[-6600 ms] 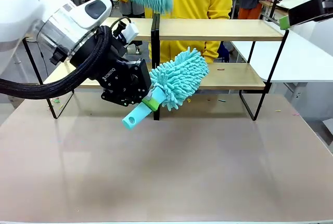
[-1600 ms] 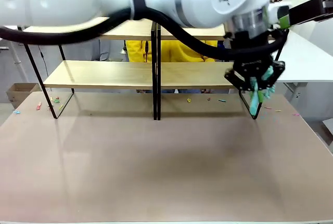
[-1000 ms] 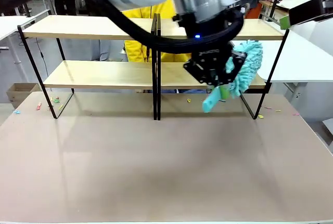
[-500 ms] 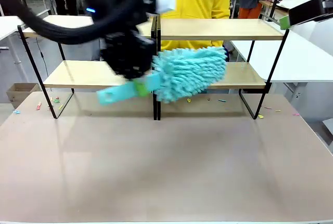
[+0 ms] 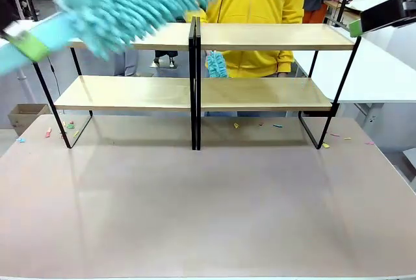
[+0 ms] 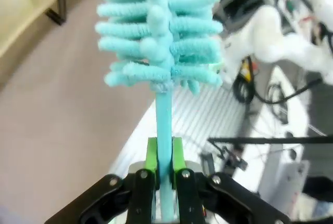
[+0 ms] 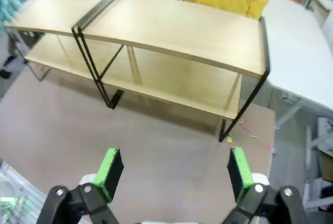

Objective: Clean the shelves.
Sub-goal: Clean another randomly selected level of the Shelf with the Duster.

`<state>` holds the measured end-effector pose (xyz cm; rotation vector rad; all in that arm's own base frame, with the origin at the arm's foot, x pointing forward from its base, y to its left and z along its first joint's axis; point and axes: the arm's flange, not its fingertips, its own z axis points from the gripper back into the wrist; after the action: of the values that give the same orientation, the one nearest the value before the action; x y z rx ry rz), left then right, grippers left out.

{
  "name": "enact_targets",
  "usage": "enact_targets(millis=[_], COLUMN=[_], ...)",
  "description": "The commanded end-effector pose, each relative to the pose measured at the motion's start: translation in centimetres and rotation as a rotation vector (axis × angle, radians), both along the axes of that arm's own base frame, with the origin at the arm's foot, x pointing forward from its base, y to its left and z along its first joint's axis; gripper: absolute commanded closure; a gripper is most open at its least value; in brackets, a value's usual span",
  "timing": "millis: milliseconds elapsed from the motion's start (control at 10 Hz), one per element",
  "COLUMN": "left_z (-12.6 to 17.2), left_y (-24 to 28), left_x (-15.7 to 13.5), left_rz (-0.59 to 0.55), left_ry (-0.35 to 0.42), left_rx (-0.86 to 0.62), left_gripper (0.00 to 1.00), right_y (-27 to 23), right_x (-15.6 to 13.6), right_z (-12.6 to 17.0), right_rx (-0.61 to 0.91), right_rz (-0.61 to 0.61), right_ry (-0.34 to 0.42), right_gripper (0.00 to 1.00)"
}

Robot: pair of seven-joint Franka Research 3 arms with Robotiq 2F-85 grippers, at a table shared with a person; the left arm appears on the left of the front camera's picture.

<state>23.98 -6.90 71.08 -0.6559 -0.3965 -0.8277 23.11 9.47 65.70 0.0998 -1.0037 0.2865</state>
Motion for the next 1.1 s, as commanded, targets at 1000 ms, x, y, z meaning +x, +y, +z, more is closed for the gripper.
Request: enact_targets(millis=[1000], left_z=[-0.4], left_y=[20.1], left_x=[-1.2], left_rz=[0.472], left_ry=[-0.030], left_rx=[-0.241], left_gripper=[0.88], right_y=[0.0], right_x=[0.0], right_z=[0.0], right_rx=[0.003], right_rz=[0.001], right_ry=[0.000], right_gripper=[0.00])
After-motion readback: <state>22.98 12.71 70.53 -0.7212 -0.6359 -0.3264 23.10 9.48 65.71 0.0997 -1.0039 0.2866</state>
